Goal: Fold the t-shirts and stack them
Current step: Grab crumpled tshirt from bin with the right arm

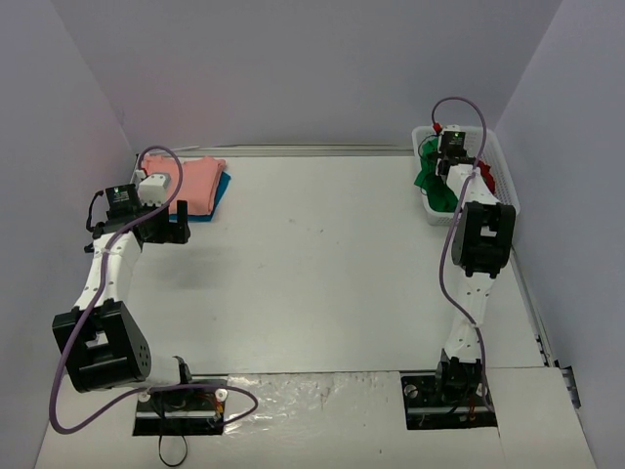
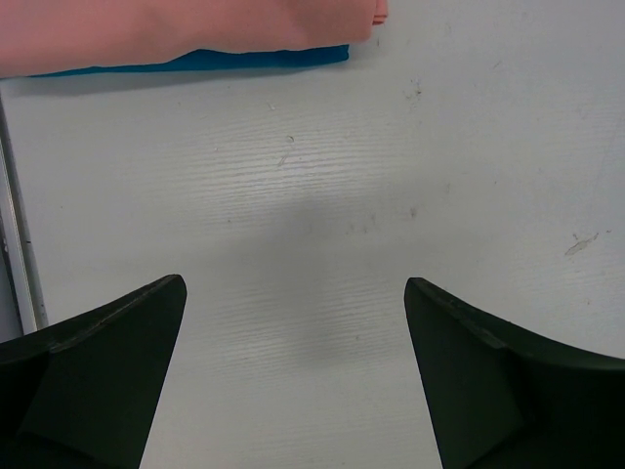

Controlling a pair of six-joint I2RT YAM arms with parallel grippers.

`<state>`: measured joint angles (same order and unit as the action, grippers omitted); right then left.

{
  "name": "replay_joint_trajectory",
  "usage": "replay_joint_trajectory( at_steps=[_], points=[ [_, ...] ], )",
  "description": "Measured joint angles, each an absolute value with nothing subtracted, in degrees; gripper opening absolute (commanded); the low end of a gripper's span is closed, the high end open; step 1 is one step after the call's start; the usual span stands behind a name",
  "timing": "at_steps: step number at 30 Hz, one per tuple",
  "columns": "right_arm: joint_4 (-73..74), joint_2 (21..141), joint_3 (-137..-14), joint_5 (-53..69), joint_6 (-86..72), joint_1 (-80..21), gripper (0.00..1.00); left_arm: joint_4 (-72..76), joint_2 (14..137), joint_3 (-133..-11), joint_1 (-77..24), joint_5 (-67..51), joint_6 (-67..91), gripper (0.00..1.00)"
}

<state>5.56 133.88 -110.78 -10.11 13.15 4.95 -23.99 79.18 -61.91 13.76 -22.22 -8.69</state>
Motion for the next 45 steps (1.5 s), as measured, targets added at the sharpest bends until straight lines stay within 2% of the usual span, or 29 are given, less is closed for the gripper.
replay_joint_trajectory(
  at_steps=[6,14,24,32,45],
  points=[
    [5.5,131.0,-108.2,-10.0,13.1,4.8,0.00,-24.0,79.2,-61.9,13.8,-22.3,-8.7,0.94],
    [5.4,120.3,-100.0,-11.9,14.5,3.4,0.00,-24.0,78.8,-61.9,13.8,-23.2,-8.7,0.94],
    [5.4,111.8,-95.9,-13.7,15.5,1.0,0.00,-24.0,77.9,-61.9,13.8,-24.2,-8.6,0.94],
    [5.7,104.4,-90.5,-14.9,15.6,-3.7,0.00,-24.0,76.9,-61.6,13.8,-24.7,-8.6,0.94],
    [11.9,89.1,-93.3,-13.8,16.8,-10.0,0.00,-24.0,76.7,-61.3,13.8,-25.7,-8.6,0.94]
  ],
)
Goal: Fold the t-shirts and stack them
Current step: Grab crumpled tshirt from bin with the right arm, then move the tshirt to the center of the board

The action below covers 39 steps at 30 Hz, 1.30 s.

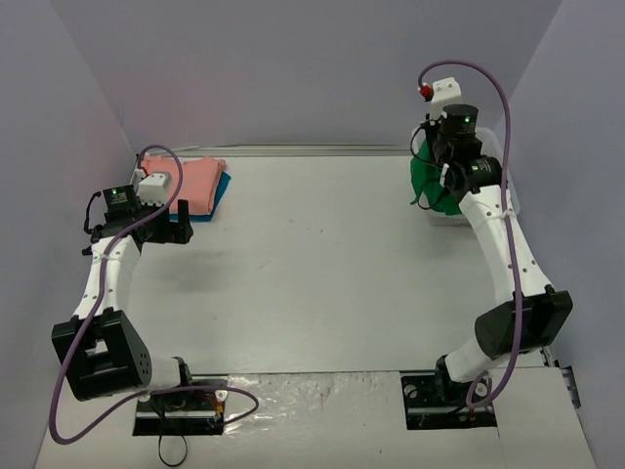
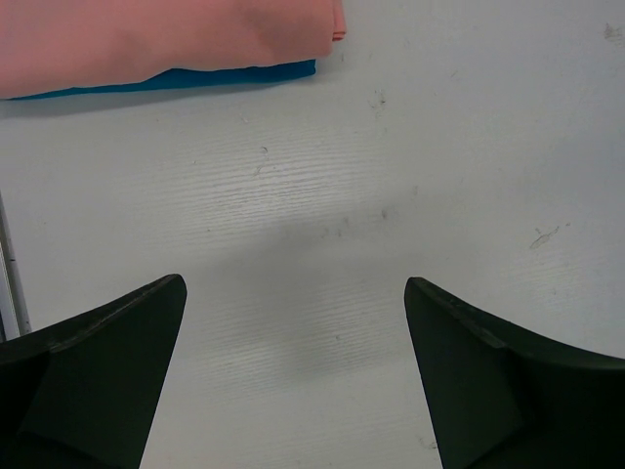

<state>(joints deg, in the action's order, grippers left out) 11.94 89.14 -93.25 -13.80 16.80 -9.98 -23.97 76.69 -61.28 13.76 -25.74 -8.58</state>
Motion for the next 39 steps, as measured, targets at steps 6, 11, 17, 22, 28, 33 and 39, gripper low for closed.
replay_joint_trajectory(
  at_steps=[6,11,17,22,28,33,39],
  points=[
    [18.5,87.0,-98.9,-7.1,16.8,-14.1,0.00,-24.0,76.7,-61.3,13.8,-25.7,-8.6,0.94],
    [24.4,86.9,-100.5,-1.7,17.4,-22.7,0.00,-24.0,76.7,-61.3,13.8,-25.7,-8.6,0.94],
    [29.5,87.7,-100.5,9.4,19.2,-30.1,0.82,-24.0,76.7,-61.3,13.8,-25.5,-8.6,0.94],
    [30.3,89.3,-100.1,12.2,21.5,-30.3,1.00,-24.0,76.7,-61.3,13.8,-25.4,-8.6,0.94],
    [30.0,92.0,-92.8,10.1,22.9,-29.6,1.00,-24.0,76.7,-61.3,13.8,-25.5,-8.6,0.94],
    [32.4,92.8,-86.6,12.7,24.2,-29.3,0.95,-24.0,76.7,-61.3,13.8,-25.9,-8.6,0.94],
    [37.4,92.7,-83.9,18.5,26.9,-33.6,0.85,-24.0,76.8,-61.3,13.8,-26.5,-8.6,0.99]
  ],
)
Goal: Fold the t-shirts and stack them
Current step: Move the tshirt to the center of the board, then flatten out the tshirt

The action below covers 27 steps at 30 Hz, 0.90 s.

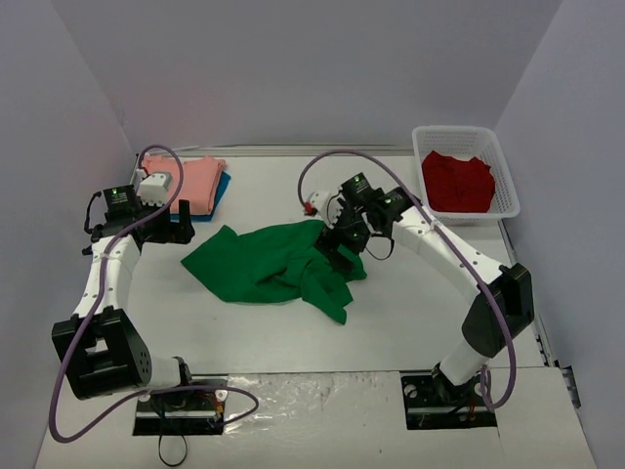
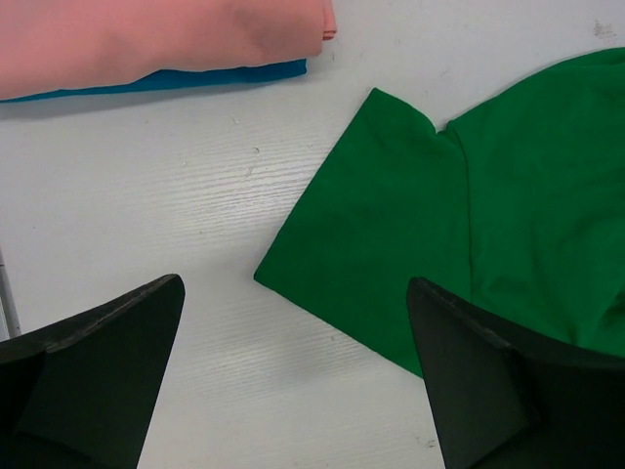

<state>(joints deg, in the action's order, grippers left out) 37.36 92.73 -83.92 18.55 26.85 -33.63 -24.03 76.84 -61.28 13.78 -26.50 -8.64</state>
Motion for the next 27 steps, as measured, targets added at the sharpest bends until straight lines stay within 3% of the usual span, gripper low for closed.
replay_joint_trajectory(
  at_steps=[3,4,6,16,18,20,22,23,27],
  points=[
    [38.9,92.9,-80.6,20.0,27.7,-38.7,0.81,-24.1,77.5,-61.3,13.8,-27.2,-8.9,1.00],
    [39.5,93.1,-79.7,20.3,28.0,-40.2,0.80,-24.2,77.7,-61.3,13.8,-27.4,-9.0,0.93],
    [40.3,94.3,-78.3,20.9,28.4,-42.9,0.80,-24.3,78.3,-61.3,13.5,-27.7,-9.3,0.90],
    [40.0,105.4,-76.8,20.4,29.0,-47.0,0.77,-25.6,79.3,-61.3,13.3,-28.3,-10.3,0.92],
    [39.4,106.5,-76.6,19.7,29.0,-47.3,0.67,-25.6,79.6,-61.3,13.1,-28.3,-10.5,0.92],
    [38.7,107.4,-76.2,18.9,29.3,-47.5,0.43,-25.8,80.2,-61.3,12.8,-28.2,-10.7,0.92],
    [37.7,108.0,-75.5,18.1,29.1,-47.6,0.28,-26.0,80.9,-61.3,12.2,-28.1,-11.2,0.92],
    [37.5,108.2,-75.2,17.7,29.0,-47.7,0.01,-26.1,81.4,-61.3,11.7,-27.9,-11.4,0.92],
    [36.5,108.7,-73.8,16.3,28.6,-47.7,0.00,-26.8,82.7,-61.3,10.2,-26.9,-12.1,0.92]
  ],
)
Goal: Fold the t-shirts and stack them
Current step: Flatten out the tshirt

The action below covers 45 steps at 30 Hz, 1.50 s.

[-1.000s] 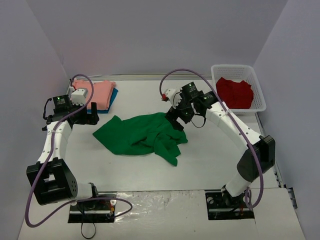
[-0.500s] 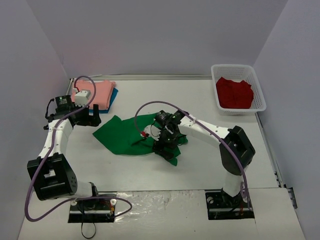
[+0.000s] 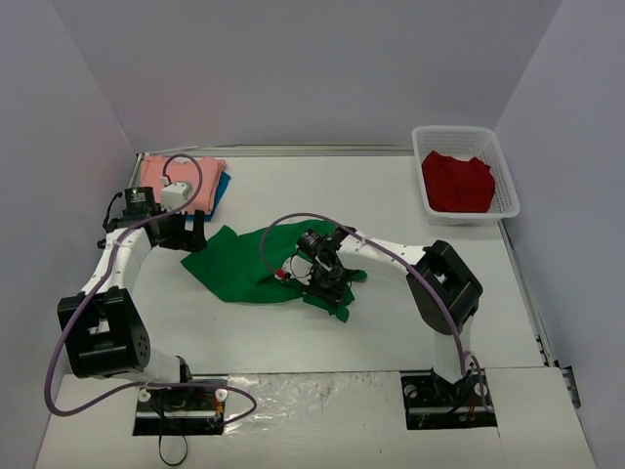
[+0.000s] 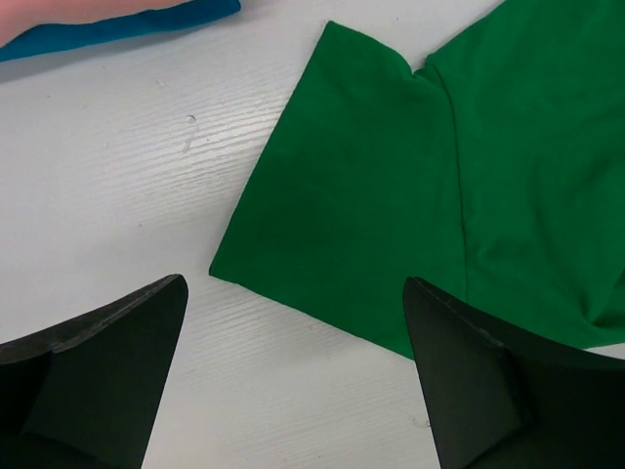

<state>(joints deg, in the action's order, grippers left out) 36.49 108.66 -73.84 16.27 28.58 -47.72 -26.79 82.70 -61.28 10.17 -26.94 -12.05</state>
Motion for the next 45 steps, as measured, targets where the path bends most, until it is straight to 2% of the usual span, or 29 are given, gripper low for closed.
replay_joint_trajectory(
  at_steps=[7,15,20,29,35,36,38,40,42,45],
  points=[
    [36.2,107.0,-73.5,13.6,28.6,-45.3,0.00,-27.3,83.5,-61.5,8.6,-25.7,-13.4,0.92],
    [36.0,100.7,-79.3,12.0,28.7,-28.6,0.00,-27.2,85.5,-61.6,5.3,-22.2,-15.2,0.92],
    [35.1,100.2,-83.4,11.5,28.9,-23.6,0.00,-25.3,85.7,-59.2,0.5,-17.9,-17.6,0.92],
    [27.9,106.9,-85.5,4.4,26.5,-18.9,0.00,-23.9,85.5,-55.3,-3.5,-13.7,-19.9,0.92],
    [21.5,114.5,-93.7,-4.1,22.2,-16.9,0.00,-23.6,85.5,-55.3,-3.6,-13.1,-20.4,0.92],
    [20.2,115.4,-94.8,-5.3,21.6,-16.7,0.09,-23.5,85.5,-55.3,-3.6,-13.1,-20.4,0.92],
    [18.6,117.5,-97.4,-8.3,20.6,-16.2,0.14,-23.5,85.5,-55.3,-3.7,-13.1,-20.6,0.91],
    [17.0,118.9,-99.0,-10.2,20.0,-15.8,0.40,-23.4,85.5,-55.1,-3.7,-13.1,-20.7,0.91],
    [16.5,119.3,-99.1,-11.5,19.3,-15.5,0.78,-23.2,85.4,-54.6,-3.8,-13.1,-20.8,0.91],
    [16.4,119.2,-99.1,-12.4,19.3,-15.3,0.86,-23.3,85.4,-53.8,-4.0,-13.3,-21.1,0.91]
  ],
)
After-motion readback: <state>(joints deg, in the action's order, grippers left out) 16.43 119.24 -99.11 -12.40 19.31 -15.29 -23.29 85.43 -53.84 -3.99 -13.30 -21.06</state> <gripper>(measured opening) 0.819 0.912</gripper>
